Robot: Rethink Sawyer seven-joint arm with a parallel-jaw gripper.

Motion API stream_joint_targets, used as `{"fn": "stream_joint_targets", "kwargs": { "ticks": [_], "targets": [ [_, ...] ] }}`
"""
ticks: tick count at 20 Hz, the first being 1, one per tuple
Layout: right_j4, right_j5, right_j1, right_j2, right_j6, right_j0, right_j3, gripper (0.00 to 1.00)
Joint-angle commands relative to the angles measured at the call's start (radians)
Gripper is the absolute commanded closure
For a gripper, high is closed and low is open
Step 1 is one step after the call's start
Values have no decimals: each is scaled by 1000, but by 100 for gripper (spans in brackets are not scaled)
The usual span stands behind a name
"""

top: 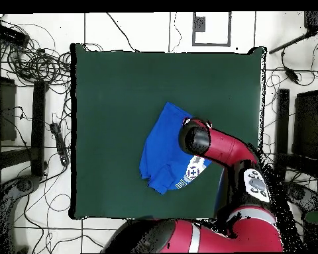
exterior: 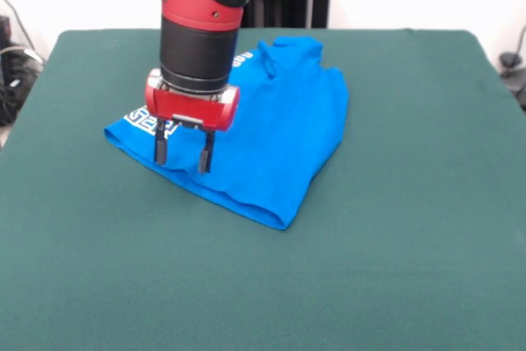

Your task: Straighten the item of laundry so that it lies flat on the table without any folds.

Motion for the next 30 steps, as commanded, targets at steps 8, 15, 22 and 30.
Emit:
{"fn": "stream_joint_targets", "kwargs": {
  "ticks": [8,15,22,30],
  "targets": [
    [69,13,73,98,243,45,87,0],
    [68,20,65,94,239,48,92,0],
    [66,28,64,92,232,48,89,0],
    [67,11,67,103,231,38,100,0]
  ]
}}
